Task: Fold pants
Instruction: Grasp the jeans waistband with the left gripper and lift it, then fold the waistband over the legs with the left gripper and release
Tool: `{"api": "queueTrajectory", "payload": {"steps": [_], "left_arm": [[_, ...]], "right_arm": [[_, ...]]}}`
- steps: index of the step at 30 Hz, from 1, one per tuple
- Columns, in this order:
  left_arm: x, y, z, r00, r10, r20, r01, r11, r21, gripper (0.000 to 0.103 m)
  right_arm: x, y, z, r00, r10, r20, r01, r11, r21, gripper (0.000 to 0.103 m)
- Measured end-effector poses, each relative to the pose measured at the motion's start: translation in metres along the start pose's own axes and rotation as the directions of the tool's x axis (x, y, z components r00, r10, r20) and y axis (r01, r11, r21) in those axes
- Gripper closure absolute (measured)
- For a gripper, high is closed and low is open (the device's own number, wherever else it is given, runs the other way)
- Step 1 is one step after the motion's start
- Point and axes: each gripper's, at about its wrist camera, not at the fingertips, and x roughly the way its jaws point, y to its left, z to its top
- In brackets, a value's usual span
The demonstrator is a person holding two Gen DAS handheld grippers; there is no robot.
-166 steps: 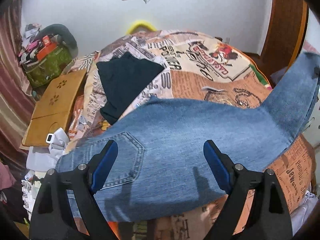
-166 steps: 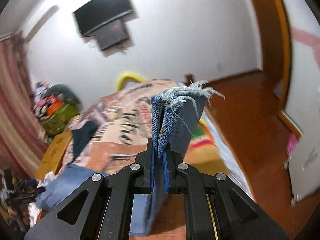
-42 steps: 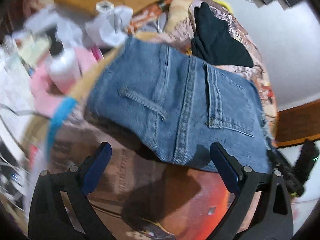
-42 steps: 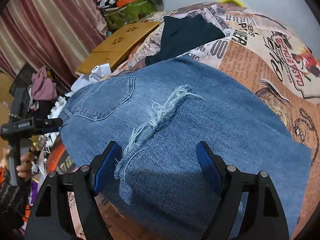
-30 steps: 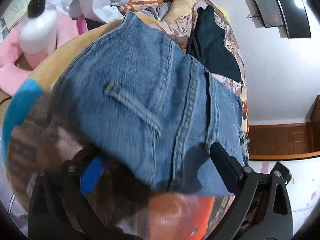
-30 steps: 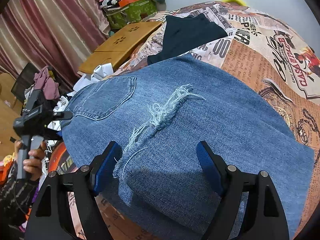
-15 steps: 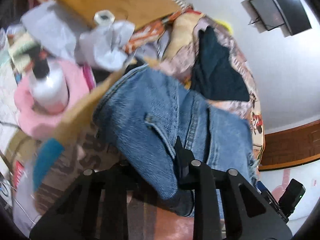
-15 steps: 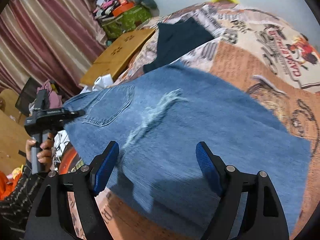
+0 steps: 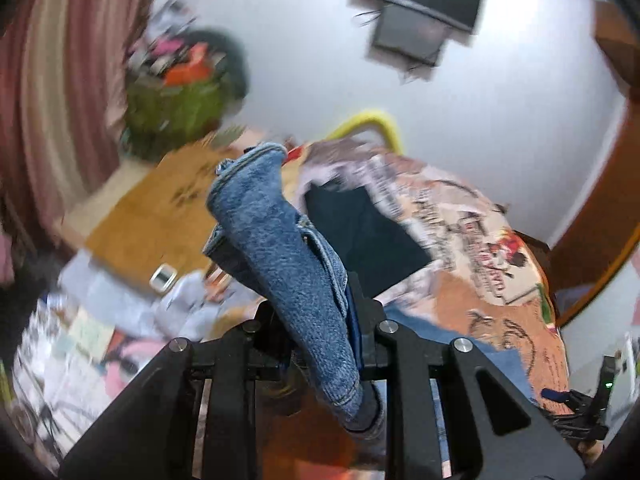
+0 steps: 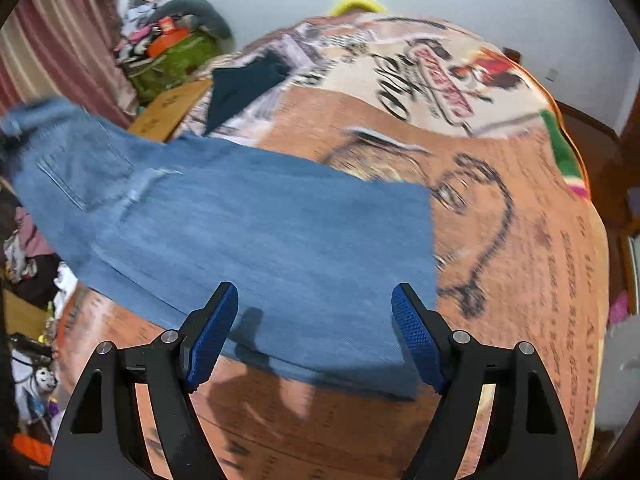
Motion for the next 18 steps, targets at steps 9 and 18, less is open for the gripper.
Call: {"api": "queueTrajectory", "payload": {"steps": [9, 18], "left_arm": [[0.002, -0.128, 0.016, 0.983, -0.183, 0.000, 0.182, 0.977, 0.109, 0.084], [0.027, -0.228, -0.004, 0.968, -0.235, -0.084, 0.249, 0.930, 0.271, 0.086]], "right_arm": [[0.014, -0.019, -0.018, 0.997, 0.077, 0.009, -0.077, 0.996, 0.043, 0.025], [0.015, -0.024, -0.022, 0.990, 0.141, 0.027, -0.142, 0.988, 0.068, 0.025]]}}
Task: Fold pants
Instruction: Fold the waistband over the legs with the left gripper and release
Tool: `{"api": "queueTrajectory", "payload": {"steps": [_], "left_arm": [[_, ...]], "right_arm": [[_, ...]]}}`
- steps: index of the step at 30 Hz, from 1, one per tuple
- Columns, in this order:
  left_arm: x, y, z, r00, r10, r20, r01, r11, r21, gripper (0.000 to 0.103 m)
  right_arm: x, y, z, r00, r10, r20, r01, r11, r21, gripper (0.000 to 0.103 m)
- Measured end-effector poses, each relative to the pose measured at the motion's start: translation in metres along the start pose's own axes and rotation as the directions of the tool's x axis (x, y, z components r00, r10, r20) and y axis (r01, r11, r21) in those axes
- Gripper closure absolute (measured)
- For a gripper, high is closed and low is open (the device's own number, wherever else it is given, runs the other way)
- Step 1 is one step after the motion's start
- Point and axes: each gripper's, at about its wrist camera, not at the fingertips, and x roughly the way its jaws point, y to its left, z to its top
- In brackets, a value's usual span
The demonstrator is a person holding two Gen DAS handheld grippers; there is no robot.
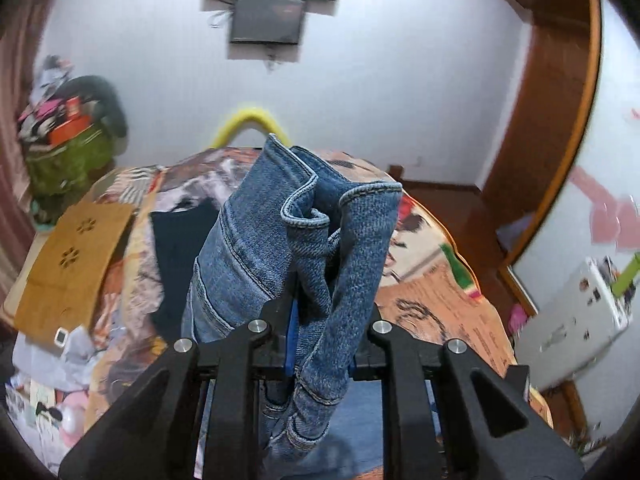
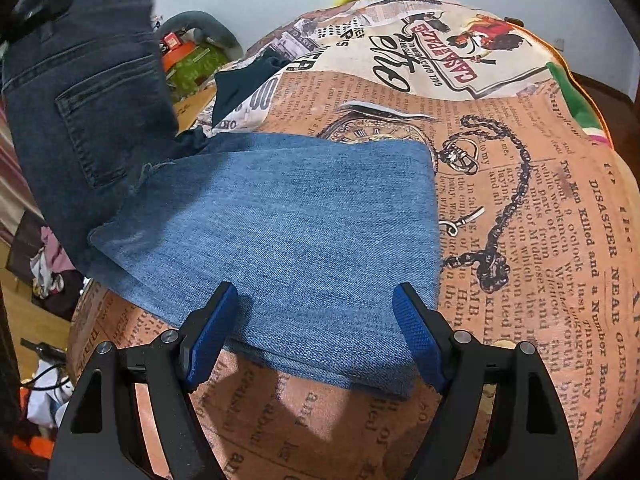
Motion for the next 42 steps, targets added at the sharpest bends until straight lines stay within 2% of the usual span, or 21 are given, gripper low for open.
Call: {"api": "queueTrajectory", "payload": {"steps": [5, 7, 8, 10, 11, 12, 13, 14, 16, 18, 22, 25, 29, 32, 36, 39, 40, 42], "left_arm": [[0.023, -0.046, -0.011, 0.997, -0.052, -0.062, 0.057, 0.995, 0.082, 0.086], [0.039, -0.059, -0.018, 0.990, -0.062, -0.123, 0.074, 0.993, 0.094, 0.085], [0.046, -0.063, -0.020, 0.986, -0.069, -0.154, 0.084, 0.992, 0.091, 0.084], [0.064, -0.070, -0.027, 0.960, -0.095, -0.262, 0.118, 0.990, 0.075, 0.079], [0.071, -0.072, -0.030, 0.945, -0.113, -0.306, 0.139, 0.988, 0.064, 0.069], [0.074, -0.072, -0.033, 0.935, -0.131, -0.330, 0.157, 0.986, 0.053, 0.052], [0.077, -0.074, -0.036, 0.923, -0.156, -0.352, 0.184, 0.982, 0.045, 0.043], [0.076, -0.079, -0.036, 0.924, -0.160, -0.347, 0.188, 0.981, 0.048, 0.032], [0.065, -0.078, -0.036, 0.951, -0.122, -0.285, 0.149, 0.986, 0.075, 0.025], [0.055, -0.072, -0.034, 0.964, -0.105, -0.246, 0.134, 0.986, 0.103, 0.013], [0.045, -0.054, -0.028, 0.985, -0.028, -0.172, 0.055, 0.986, 0.156, 0.004], [0.055, -0.028, -0.028, 0.984, 0.070, -0.164, -0.037, 0.980, 0.197, 0.003], [0.085, 0.016, -0.032, 0.962, 0.169, -0.215, -0.128, 0.973, 0.194, 0.003], [0.119, 0.057, -0.036, 0.933, 0.224, -0.282, -0.183, 0.969, 0.163, 0.003], [0.160, 0.095, -0.043, 0.891, 0.299, -0.341, -0.264, 0.954, 0.145, 0.003], [0.192, 0.115, -0.052, 0.865, 0.293, -0.408, -0.259, 0.956, 0.136, 0.003], [0.201, 0.116, -0.056, 0.857, 0.294, -0.424, -0.251, 0.955, 0.155, 0.003], [0.218, 0.117, -0.069, 0.833, 0.334, -0.442, -0.245, 0.938, 0.246, 0.003]], "right_arm": [[0.000, -0.001, -0.001, 1.000, 0.009, 0.008, -0.009, 1.000, 0.010, 0.025], [0.000, -0.002, 0.000, 1.000, 0.010, 0.008, -0.011, 1.000, 0.011, 0.025], [-0.001, -0.002, 0.000, 1.000, 0.010, 0.008, -0.011, 1.000, 0.012, 0.025], [-0.003, -0.002, 0.001, 1.000, 0.009, 0.008, -0.009, 1.000, 0.016, 0.026], [-0.005, -0.002, 0.001, 1.000, 0.010, 0.009, -0.010, 1.000, 0.019, 0.026], [-0.007, -0.003, 0.001, 1.000, 0.008, 0.008, -0.008, 1.000, 0.021, 0.026], [-0.009, -0.003, 0.001, 1.000, 0.009, 0.010, -0.009, 1.000, 0.025, 0.026], [-0.010, -0.004, 0.001, 1.000, 0.007, 0.011, -0.008, 1.000, 0.028, 0.026], [-0.013, -0.005, -0.001, 1.000, -0.001, 0.016, 0.001, 0.999, 0.033, 0.028], [-0.011, -0.006, -0.004, 1.000, -0.029, -0.005, 0.029, 0.999, 0.033, 0.028], [-0.016, -0.004, -0.008, 0.999, -0.050, 0.009, 0.050, 0.999, 0.015, 0.028], [-0.020, -0.002, -0.009, 0.998, -0.059, 0.012, 0.058, 0.998, 0.009, 0.028], [-0.022, -0.004, -0.011, 0.998, -0.066, 0.004, 0.066, 0.998, 0.010, 0.028], [-0.020, -0.007, -0.011, 0.997, -0.074, -0.006, 0.075, 0.997, 0.014, 0.027], [-0.011, -0.007, -0.010, 0.998, -0.056, -0.018, 0.057, 0.998, 0.031, 0.019], [-0.005, -0.002, -0.008, 0.997, -0.066, -0.031, 0.067, 0.998, 0.023, 0.013], [-0.004, -0.001, -0.008, 0.997, -0.072, -0.033, 0.073, 0.997, 0.019, 0.012], [-0.002, 0.000, -0.006, 0.996, -0.080, -0.037, 0.080, 0.997, 0.020, 0.011]]}}
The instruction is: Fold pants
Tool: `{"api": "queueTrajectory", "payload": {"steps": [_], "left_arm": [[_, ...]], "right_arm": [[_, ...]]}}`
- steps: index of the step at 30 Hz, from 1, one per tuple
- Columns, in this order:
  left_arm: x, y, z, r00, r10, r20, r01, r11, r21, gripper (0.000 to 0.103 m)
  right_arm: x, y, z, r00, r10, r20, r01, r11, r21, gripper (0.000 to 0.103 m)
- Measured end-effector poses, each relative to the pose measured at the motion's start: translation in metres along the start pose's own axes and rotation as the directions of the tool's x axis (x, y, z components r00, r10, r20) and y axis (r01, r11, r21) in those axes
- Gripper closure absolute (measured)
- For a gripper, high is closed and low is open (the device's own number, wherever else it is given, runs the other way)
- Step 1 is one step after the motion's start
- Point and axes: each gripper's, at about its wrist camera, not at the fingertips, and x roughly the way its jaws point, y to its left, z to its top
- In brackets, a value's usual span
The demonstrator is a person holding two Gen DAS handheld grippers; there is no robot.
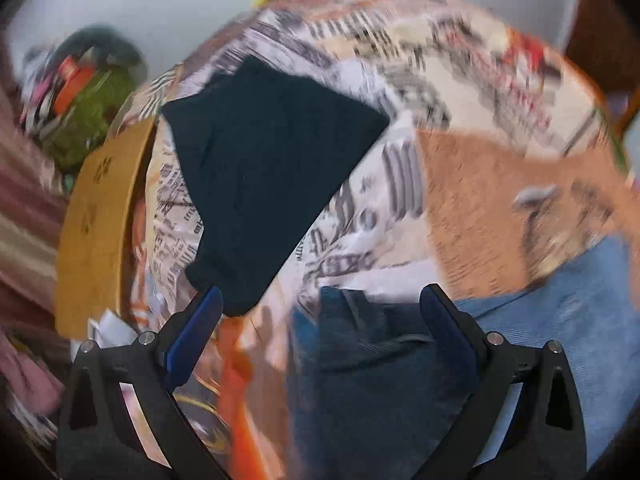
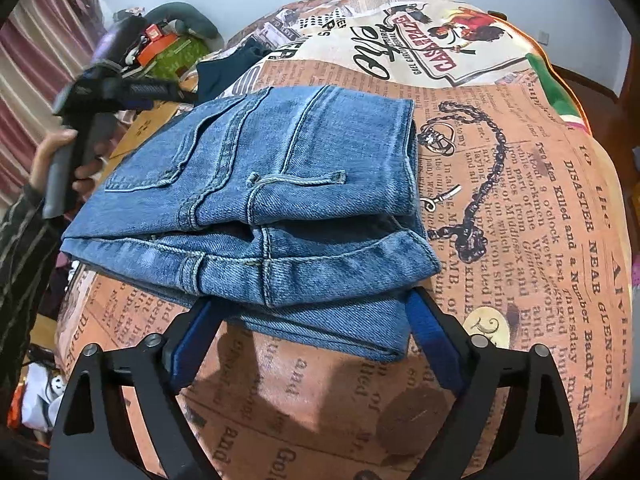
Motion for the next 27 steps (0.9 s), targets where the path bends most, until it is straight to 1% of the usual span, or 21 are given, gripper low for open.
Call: {"api": "queueTrajectory", "payload": {"steps": [1, 2, 4, 6, 9, 11, 13, 14, 15, 17, 18, 20, 24, 25, 27], "left_arm": [[0.012, -0.003, -0.005, 1.000, 0.024, -0.017, -0.023, 0.999, 0.047, 0.002], [0.019, -0.003, -0.011, 1.000, 0.009, -0.024, -0.007, 0.998, 0.066, 0.001], [0.024, 0.008, -0.022, 0.998, -0.056, -0.012, 0.057, 0.998, 0.038, 0.000], [0.025, 0.017, -0.030, 0.997, -0.080, -0.010, 0.080, 0.996, 0.027, 0.000], [0.017, 0.032, -0.056, 0.997, -0.077, -0.004, 0.077, 0.996, 0.035, 0.000], [0.009, 0.039, -0.070, 0.998, -0.067, -0.005, 0.067, 0.997, 0.030, 0.000], [-0.004, 0.046, -0.093, 0.999, -0.047, 0.003, 0.047, 0.999, 0.020, 0.000], [-0.008, 0.047, -0.097, 0.999, -0.044, 0.001, 0.044, 0.999, 0.016, 0.000], [-0.016, 0.051, -0.110, 0.999, -0.046, -0.002, 0.046, 0.999, 0.010, 0.000], [-0.025, 0.052, -0.125, 0.998, -0.057, -0.015, 0.057, 0.998, -0.003, 0.000], [-0.032, 0.054, -0.137, 0.997, -0.074, -0.029, 0.074, 0.997, -0.017, 0.000], [-0.041, 0.055, -0.148, 0.993, -0.107, -0.048, 0.106, 0.994, -0.036, 0.000], [-0.067, 0.049, -0.174, 0.984, -0.172, -0.033, 0.169, 0.982, -0.085, 0.000], [-0.074, 0.044, -0.179, 0.977, -0.211, -0.028, 0.208, 0.974, -0.090, 0.000], [-0.085, 0.033, -0.185, 0.963, -0.267, -0.022, 0.264, 0.961, -0.083, 0.000]], "right_arm": [[0.000, 0.000, 0.000, 1.000, -0.003, -0.002, 0.003, 1.000, 0.000, 0.011], [0.000, 0.001, 0.002, 1.000, -0.006, -0.005, 0.006, 1.000, -0.001, 0.011], [0.000, 0.002, 0.003, 1.000, -0.015, -0.007, 0.015, 1.000, -0.007, 0.011], [-0.001, 0.005, 0.004, 0.999, -0.036, -0.003, 0.036, 0.999, -0.022, 0.012], [-0.003, 0.006, 0.007, 0.998, -0.058, 0.008, 0.058, 0.998, -0.032, 0.012], [-0.007, 0.009, 0.009, 0.998, -0.055, 0.024, 0.056, 0.998, -0.040, 0.012], [-0.011, 0.014, 0.010, 0.998, -0.050, 0.036, 0.052, 0.997, -0.055, 0.013], [-0.012, 0.016, 0.010, 0.998, -0.051, 0.043, 0.054, 0.997, -0.063, 0.013], [-0.014, 0.019, 0.011, 0.997, -0.051, 0.053, 0.055, 0.996, -0.073, 0.013], [-0.019, 0.025, 0.011, 0.996, -0.048, 0.076, 0.055, 0.994, -0.094, 0.013], [-0.023, 0.027, 0.011, 0.995, -0.043, 0.086, 0.052, 0.994, -0.101, 0.013], [-0.029, 0.032, 0.010, 0.994, -0.031, 0.103, 0.043, 0.993, -0.111, 0.013], [-0.041, 0.037, 0.007, 0.991, -0.020, 0.132, 0.038, 0.990, -0.135, 0.013], [-0.043, 0.037, 0.006, 0.990, -0.020, 0.137, 0.039, 0.990, -0.139, 0.013], [-0.047, 0.036, 0.005, 0.990, -0.023, 0.142, 0.043, 0.989, -0.144, 0.013]]}}
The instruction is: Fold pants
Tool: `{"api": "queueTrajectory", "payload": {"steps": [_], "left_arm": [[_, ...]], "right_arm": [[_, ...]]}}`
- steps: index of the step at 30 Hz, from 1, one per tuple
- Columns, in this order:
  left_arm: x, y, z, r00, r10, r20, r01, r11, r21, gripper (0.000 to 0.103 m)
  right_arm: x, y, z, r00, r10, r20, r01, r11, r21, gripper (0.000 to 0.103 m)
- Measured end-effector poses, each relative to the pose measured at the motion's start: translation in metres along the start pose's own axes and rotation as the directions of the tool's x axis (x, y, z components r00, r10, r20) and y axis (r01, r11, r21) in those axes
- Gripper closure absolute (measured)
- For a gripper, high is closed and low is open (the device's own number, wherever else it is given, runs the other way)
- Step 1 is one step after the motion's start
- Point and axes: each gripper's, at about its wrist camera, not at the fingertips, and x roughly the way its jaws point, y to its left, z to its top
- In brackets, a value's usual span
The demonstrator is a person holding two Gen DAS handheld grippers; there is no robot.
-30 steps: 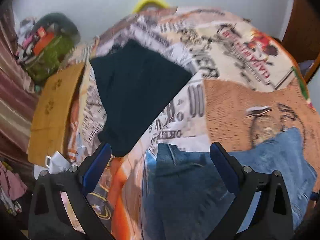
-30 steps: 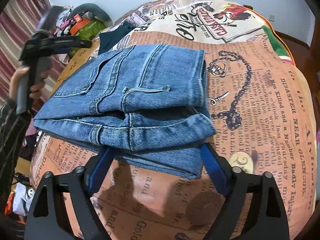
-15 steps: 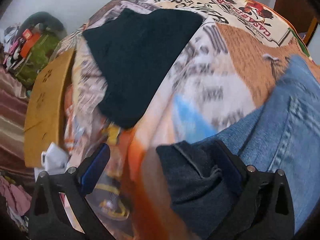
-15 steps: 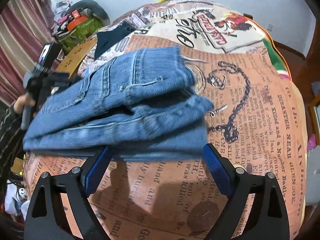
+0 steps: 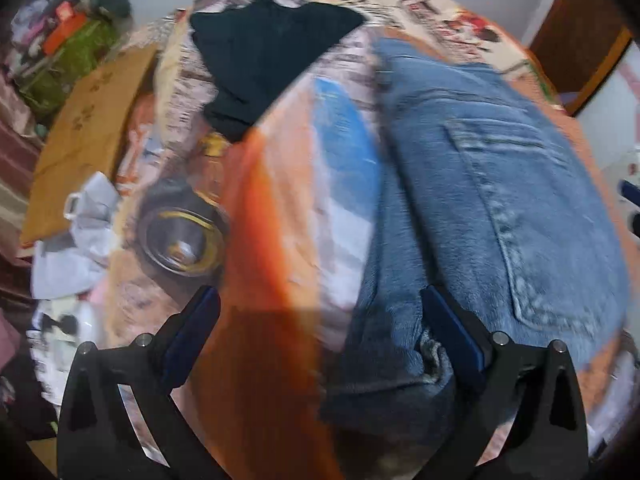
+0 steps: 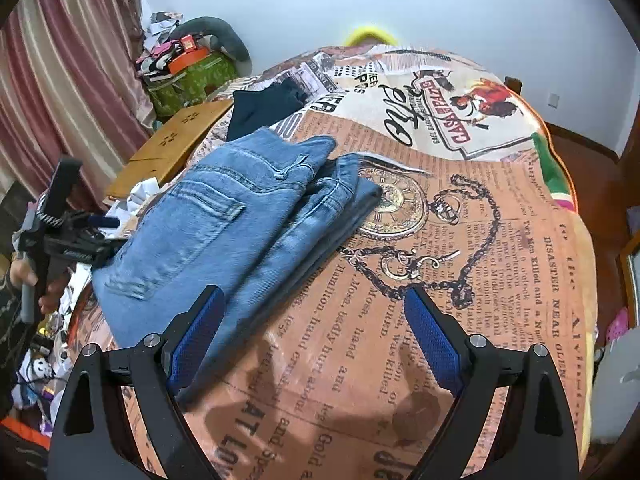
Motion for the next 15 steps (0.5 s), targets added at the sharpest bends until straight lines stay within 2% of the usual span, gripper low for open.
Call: {"api": "queueTrajectory", "payload": {"steps": [2, 7, 11, 15], "left_arm": [[-0.004, -0.013, -0.004, 1.000, -0.016, 0.013, 0.016, 1.000, 0.024, 0.000], [-0.018, -0.030, -0.002, 0.995, 0.036, 0.097, -0.043, 0.997, 0.070, 0.001], [-0.029, -0.016, 0.016, 0.983, 0.081, 0.163, -0.086, 0.996, 0.026, 0.001], [-0.034, 0.004, 0.051, 0.968, 0.115, 0.221, -0.112, 0.993, -0.028, 0.001]], "right_arm": [[-0.003, -0.001, -0.001, 1.000, -0.006, 0.003, 0.006, 1.000, -0.005, 0.013], [-0.003, -0.007, 0.003, 1.000, -0.016, 0.013, 0.016, 1.000, -0.007, 0.013], [0.006, -0.009, 0.014, 1.000, -0.030, -0.007, 0.030, 0.999, -0.026, 0.013], [0.022, -0.006, 0.032, 0.999, -0.036, -0.007, 0.036, 0.998, -0.052, 0.014]]}}
